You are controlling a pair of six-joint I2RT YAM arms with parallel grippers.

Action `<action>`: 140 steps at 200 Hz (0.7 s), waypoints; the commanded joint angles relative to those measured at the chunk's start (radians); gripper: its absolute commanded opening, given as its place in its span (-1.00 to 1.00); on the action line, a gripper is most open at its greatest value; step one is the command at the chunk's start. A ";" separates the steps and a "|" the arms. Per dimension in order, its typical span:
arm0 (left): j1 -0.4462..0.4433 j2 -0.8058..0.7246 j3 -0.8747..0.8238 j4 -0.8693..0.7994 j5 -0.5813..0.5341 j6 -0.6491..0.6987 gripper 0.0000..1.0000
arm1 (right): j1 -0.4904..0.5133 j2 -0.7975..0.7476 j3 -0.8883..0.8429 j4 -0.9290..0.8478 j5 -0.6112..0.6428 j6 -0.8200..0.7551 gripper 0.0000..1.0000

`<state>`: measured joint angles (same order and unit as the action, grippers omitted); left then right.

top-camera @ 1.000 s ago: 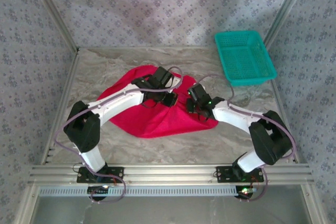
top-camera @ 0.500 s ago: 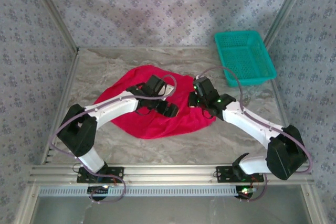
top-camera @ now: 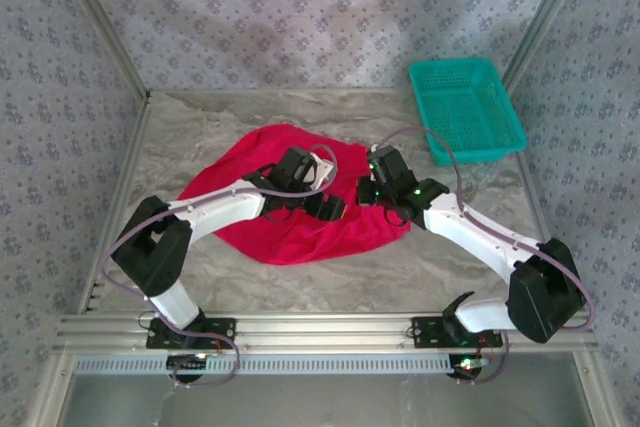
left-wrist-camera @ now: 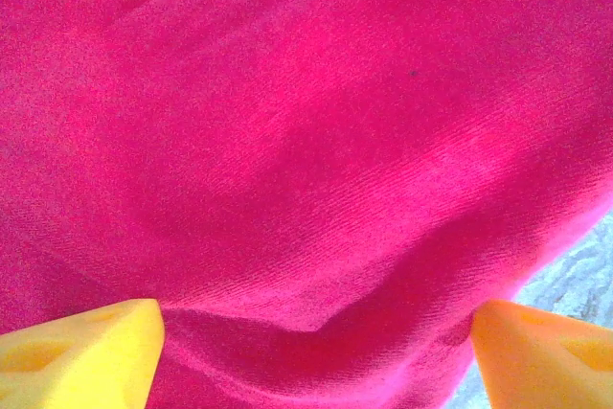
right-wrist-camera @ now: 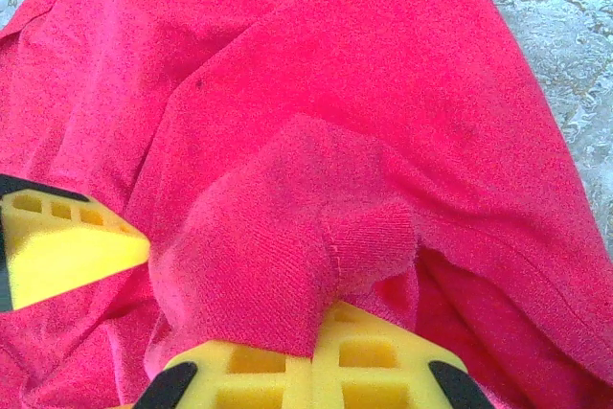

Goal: Fold the inside-out t-shirt

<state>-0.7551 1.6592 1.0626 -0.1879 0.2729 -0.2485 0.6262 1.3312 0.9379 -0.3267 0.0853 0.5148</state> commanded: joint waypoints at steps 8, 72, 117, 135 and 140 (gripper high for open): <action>-0.051 0.004 -0.030 0.064 -0.049 0.005 0.78 | -0.014 0.005 0.028 -0.015 -0.020 -0.003 -1.00; -0.076 -0.007 -0.053 0.064 -0.207 0.045 0.20 | -0.031 0.002 0.025 -0.019 -0.050 -0.005 -1.00; -0.075 -0.058 -0.034 0.009 -0.316 0.072 -0.71 | -0.028 -0.002 0.020 -0.021 -0.056 -0.010 -1.00; -0.074 -0.071 -0.021 -0.015 -0.322 0.079 -0.79 | -0.027 0.005 0.022 -0.020 -0.051 -0.013 -1.00; -0.075 -0.073 -0.017 -0.022 -0.323 0.082 -0.84 | -0.026 0.005 0.022 -0.020 -0.050 -0.014 -1.00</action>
<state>-0.8314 1.6363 1.0115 -0.1623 0.0010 -0.1917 0.5999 1.3369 0.9379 -0.3267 0.0364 0.5144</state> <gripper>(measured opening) 0.117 0.045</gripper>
